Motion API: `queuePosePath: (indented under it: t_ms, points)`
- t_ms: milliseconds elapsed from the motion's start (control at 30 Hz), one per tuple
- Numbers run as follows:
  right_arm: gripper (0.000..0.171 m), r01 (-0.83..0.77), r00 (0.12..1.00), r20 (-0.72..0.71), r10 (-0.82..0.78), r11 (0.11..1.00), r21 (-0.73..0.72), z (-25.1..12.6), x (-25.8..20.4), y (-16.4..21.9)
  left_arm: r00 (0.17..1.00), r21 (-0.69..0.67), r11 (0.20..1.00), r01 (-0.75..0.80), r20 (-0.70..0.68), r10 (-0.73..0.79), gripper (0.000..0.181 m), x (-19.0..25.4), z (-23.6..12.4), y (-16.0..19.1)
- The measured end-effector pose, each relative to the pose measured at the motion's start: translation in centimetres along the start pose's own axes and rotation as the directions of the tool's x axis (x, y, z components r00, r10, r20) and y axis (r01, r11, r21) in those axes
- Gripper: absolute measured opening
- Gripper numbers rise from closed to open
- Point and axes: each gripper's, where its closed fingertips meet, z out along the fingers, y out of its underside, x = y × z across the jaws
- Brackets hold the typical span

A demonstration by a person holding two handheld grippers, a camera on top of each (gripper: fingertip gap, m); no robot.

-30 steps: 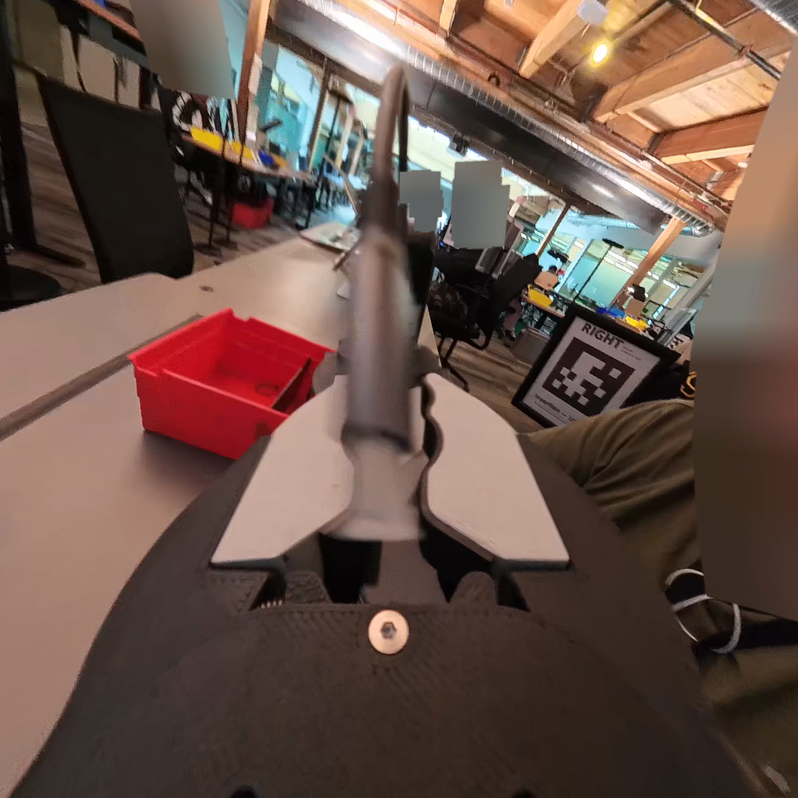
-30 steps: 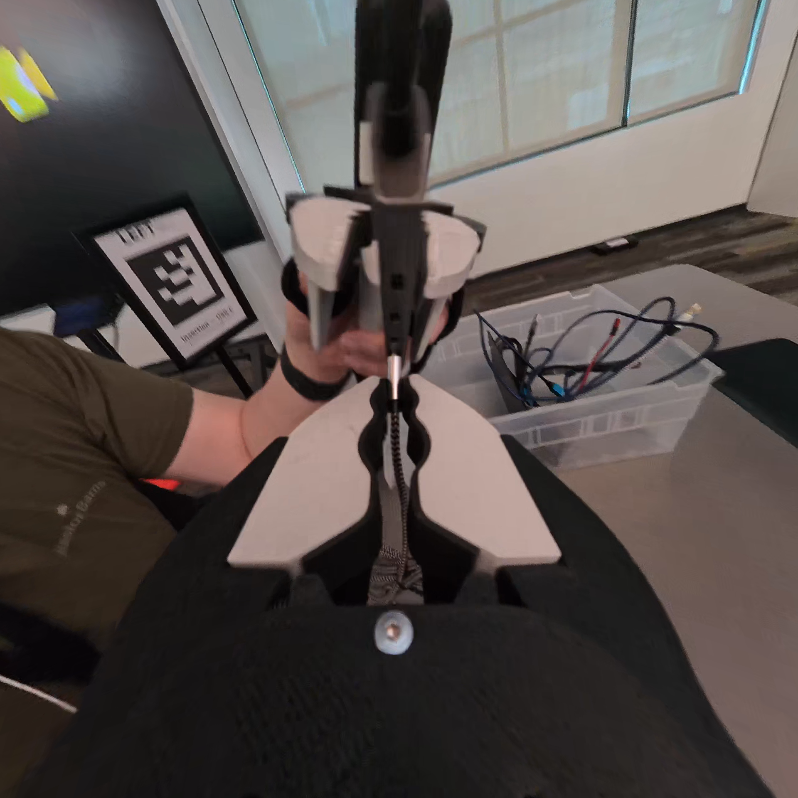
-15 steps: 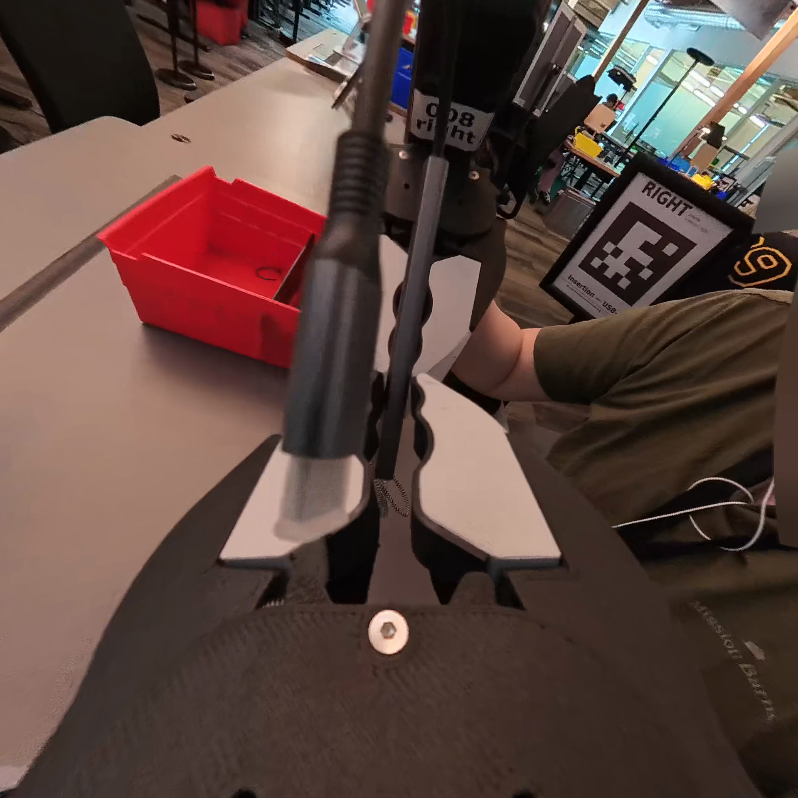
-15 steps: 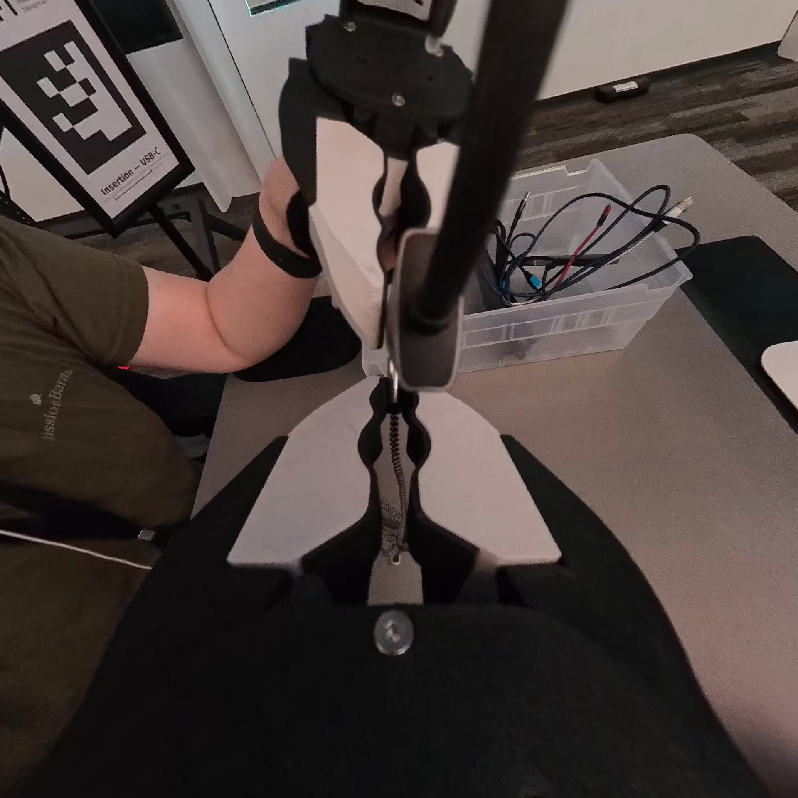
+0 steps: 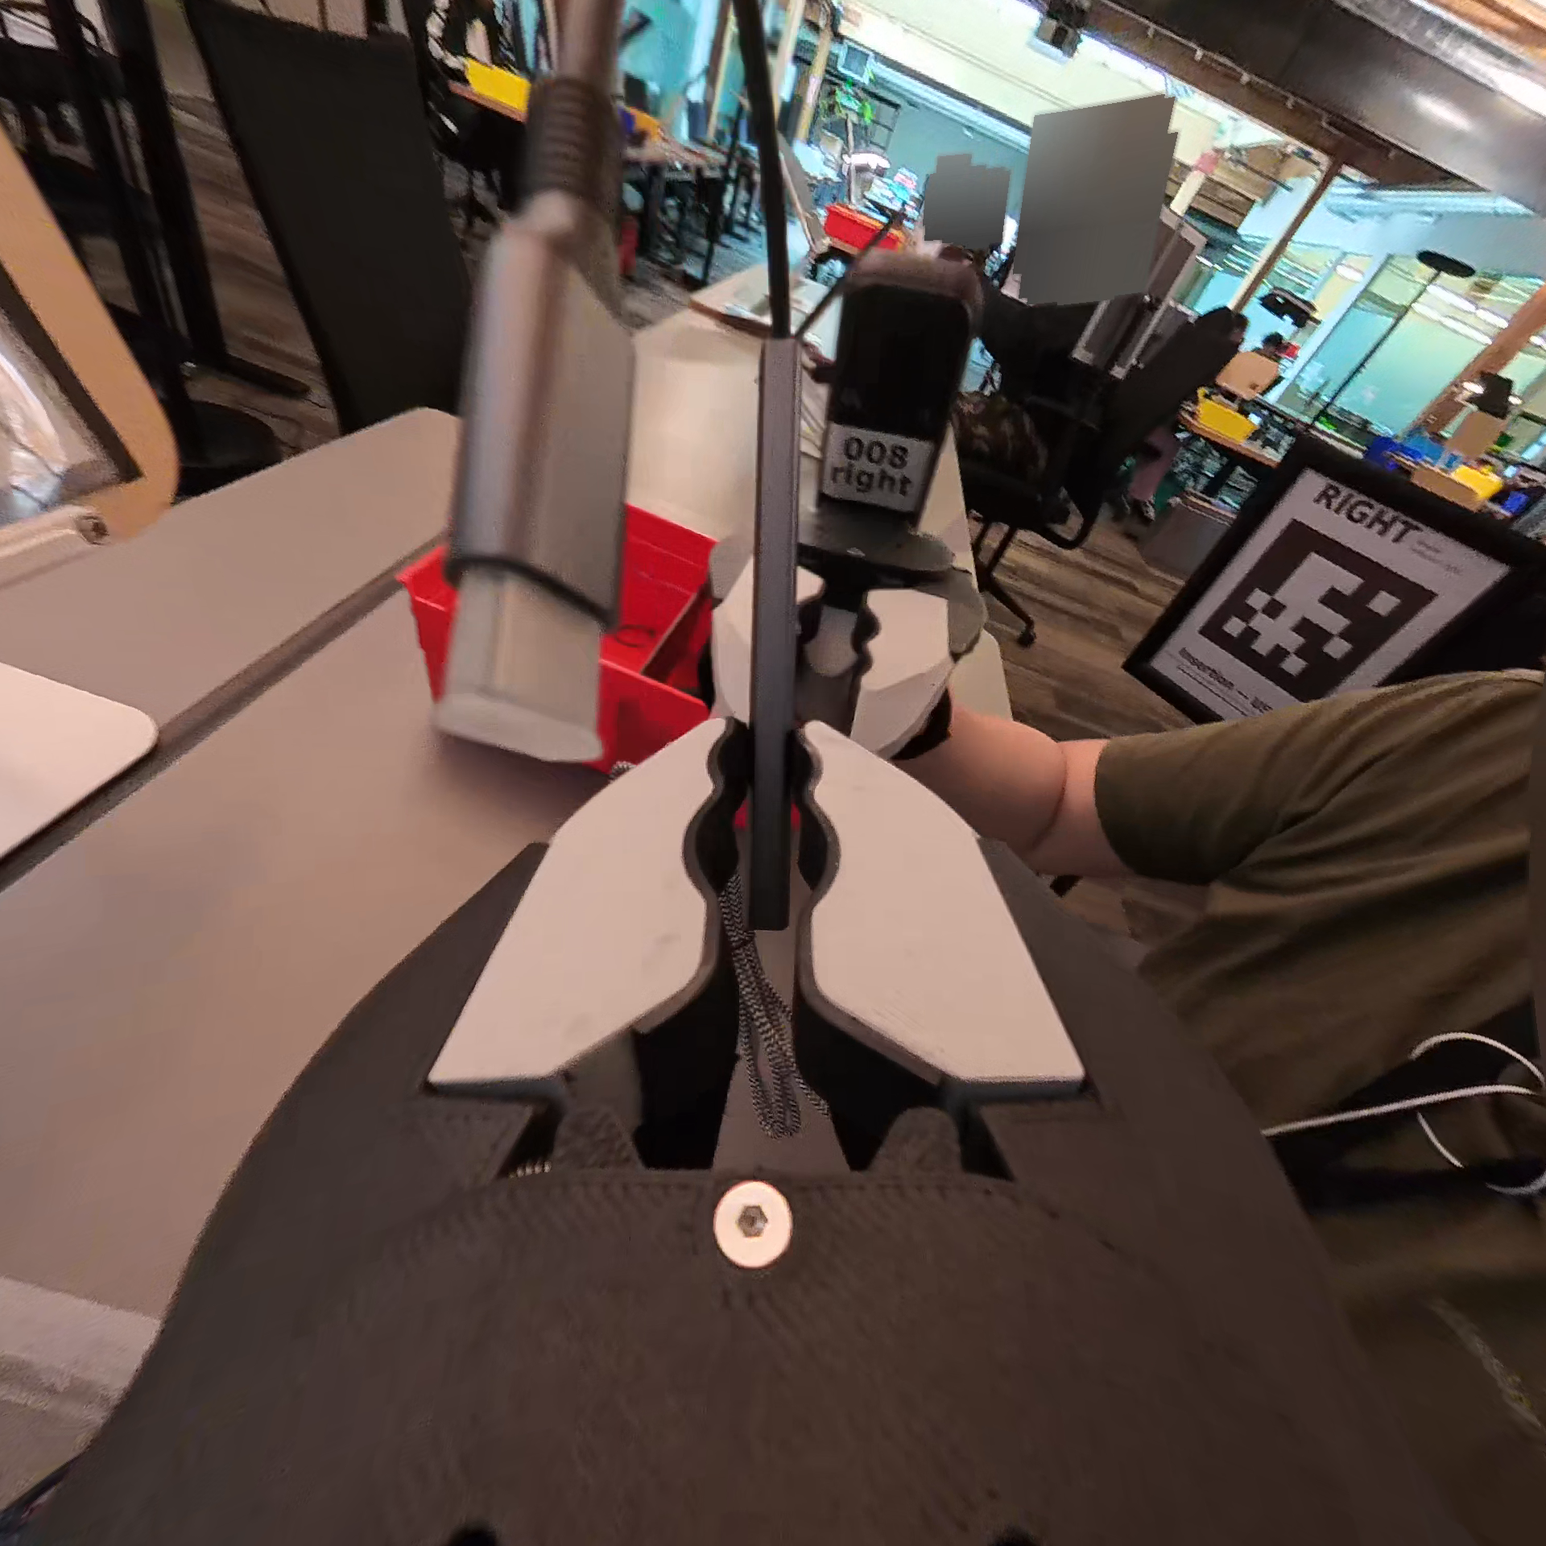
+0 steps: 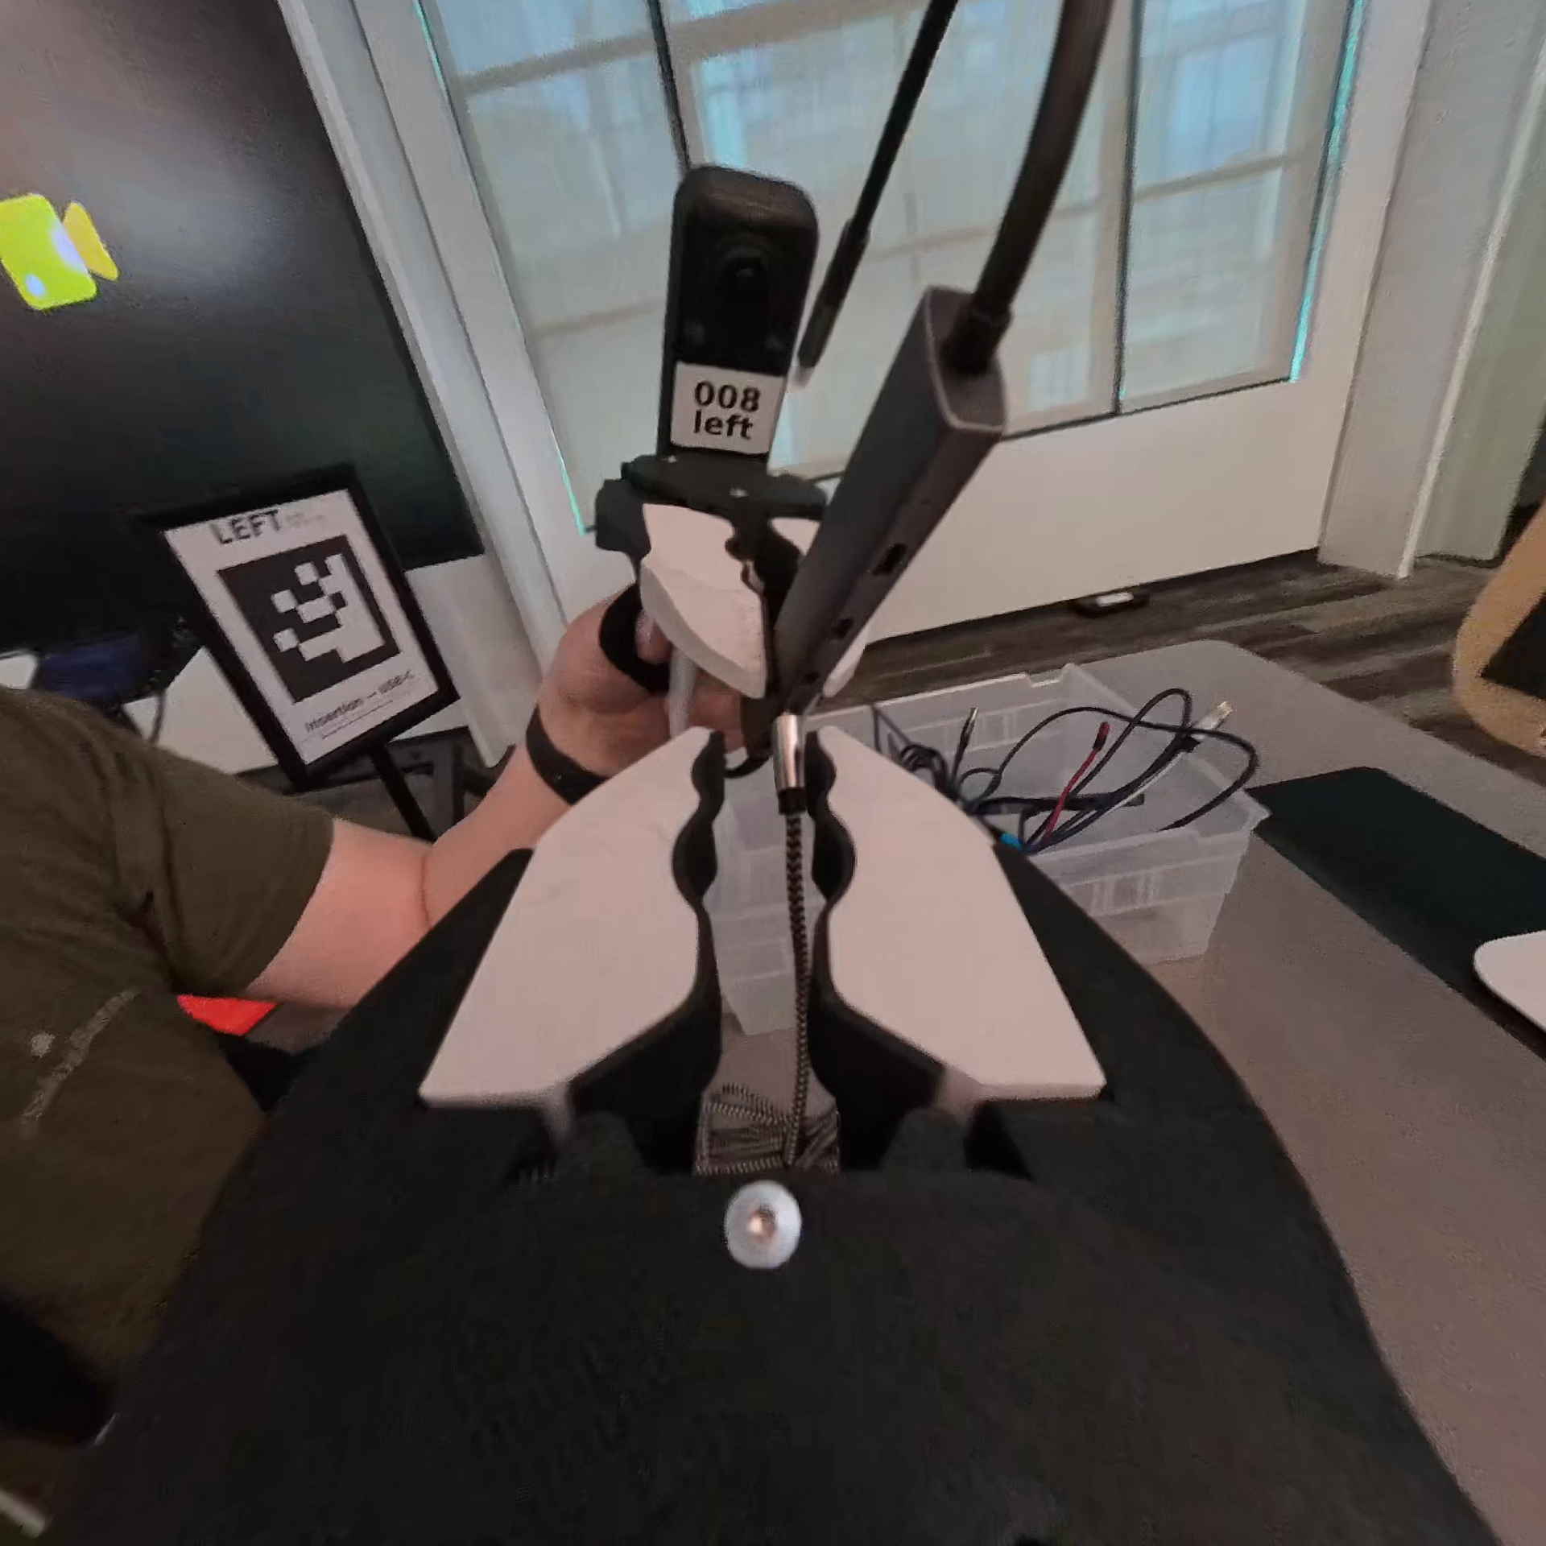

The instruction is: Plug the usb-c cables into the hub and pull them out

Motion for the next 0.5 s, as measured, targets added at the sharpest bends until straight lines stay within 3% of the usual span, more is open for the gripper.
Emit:
queuePosePath:
  t_ms: [100, 233, 500]
  points:
    - [0.018, 0.059, 0.982, -0.186, -0.030, 0.987, 0.152, -0.8, 1.3, -1.5, 0.999, 0.046, 0.999, -0.002, 0.054, -0.001, 0.009, -0.8, -0.8, -0.7]
    - [0.021, 0.104, 0.967, -0.250, -0.044, 0.968, 0.230, -0.5, 1.1, -1.5, 0.998, 0.089, 0.996, 0.003, 0.064, -0.008, 0.009, -1.0, -1.2, -1.2]
    - [0.020, -0.089, 0.995, -0.017, 0.101, 0.931, 0.355, -0.4, 0.2, -0.8, 1.000, 0.114, 0.993, 0.019, -0.016, -0.017, 0.009, 0.6, -0.2, -1.6]
